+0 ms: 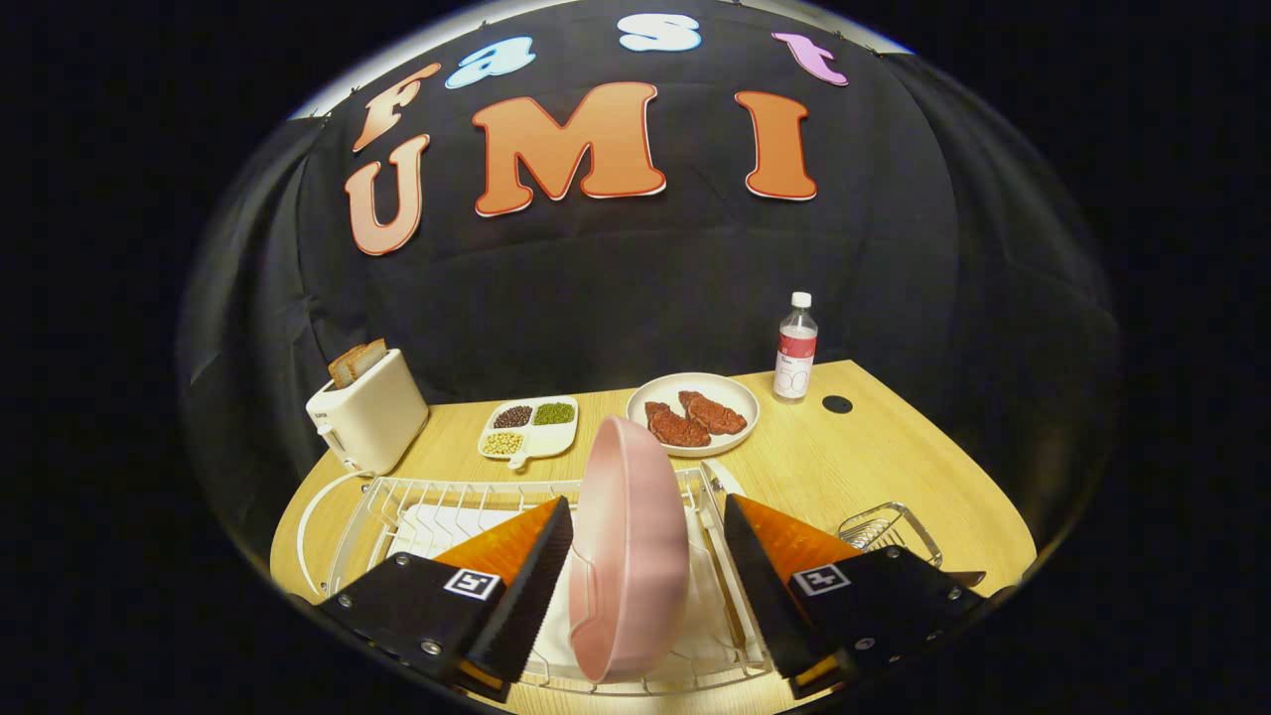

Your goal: Take the plate from the dish rack, then take the spoon from the basket and place it into the plate.

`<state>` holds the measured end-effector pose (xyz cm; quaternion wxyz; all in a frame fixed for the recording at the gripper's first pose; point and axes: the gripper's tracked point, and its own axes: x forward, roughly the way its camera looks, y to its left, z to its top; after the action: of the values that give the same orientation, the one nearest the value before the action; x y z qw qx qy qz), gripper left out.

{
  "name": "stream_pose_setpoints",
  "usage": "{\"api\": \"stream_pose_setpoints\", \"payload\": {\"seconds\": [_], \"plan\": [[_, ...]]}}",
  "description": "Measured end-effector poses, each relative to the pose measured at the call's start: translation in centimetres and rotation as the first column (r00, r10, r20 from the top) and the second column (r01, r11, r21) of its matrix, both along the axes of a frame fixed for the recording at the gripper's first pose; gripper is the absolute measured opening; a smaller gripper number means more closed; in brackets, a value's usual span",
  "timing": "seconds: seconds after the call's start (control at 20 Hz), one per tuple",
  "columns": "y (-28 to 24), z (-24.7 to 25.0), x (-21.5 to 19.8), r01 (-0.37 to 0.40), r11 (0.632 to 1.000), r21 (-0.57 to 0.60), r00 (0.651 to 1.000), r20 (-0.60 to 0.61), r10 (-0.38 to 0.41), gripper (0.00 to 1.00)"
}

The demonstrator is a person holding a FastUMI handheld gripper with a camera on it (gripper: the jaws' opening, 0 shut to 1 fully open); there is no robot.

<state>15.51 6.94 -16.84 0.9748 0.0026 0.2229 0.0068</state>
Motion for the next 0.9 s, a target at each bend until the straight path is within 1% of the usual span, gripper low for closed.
{"api": "stream_pose_setpoints", "payload": {"seconds": [0.05,0.1,0.2,0.25,0.35,0.45,0.6,0.8,0.9], "plan": [[0.1,-0.3,0.0,0.006,1.0,-0.002,1.0,-0.01,-0.006,0.79],[0.1,-0.5,0.0,0.016,1.0,-0.004,1.0,-0.017,-0.016,0.73],[-0.6,-0.7,0.2,0.06,0.998,-0.007,0.998,-0.028,-0.06,0.48],[-0.9,-0.7,0.2,0.084,0.996,-0.001,0.996,-0.037,-0.084,0.32],[-1.9,-0.5,0.3,0.147,0.989,-0.007,0.988,-0.043,-0.147,0.29],[-2.2,0.3,0.4,0.165,0.986,-0.019,0.985,-0.037,-0.166,0.26],[-1.9,1.3,0.0,0.155,0.985,-0.081,0.987,-0.034,-0.159,0.26],[-1.5,3.7,-0.2,0.155,0.966,-0.206,0.988,0.034,-0.152,0.25],[-1.1,5.9,0.1,0.149,0.96,-0.237,0.988,0.082,-0.133,0.25]]}}
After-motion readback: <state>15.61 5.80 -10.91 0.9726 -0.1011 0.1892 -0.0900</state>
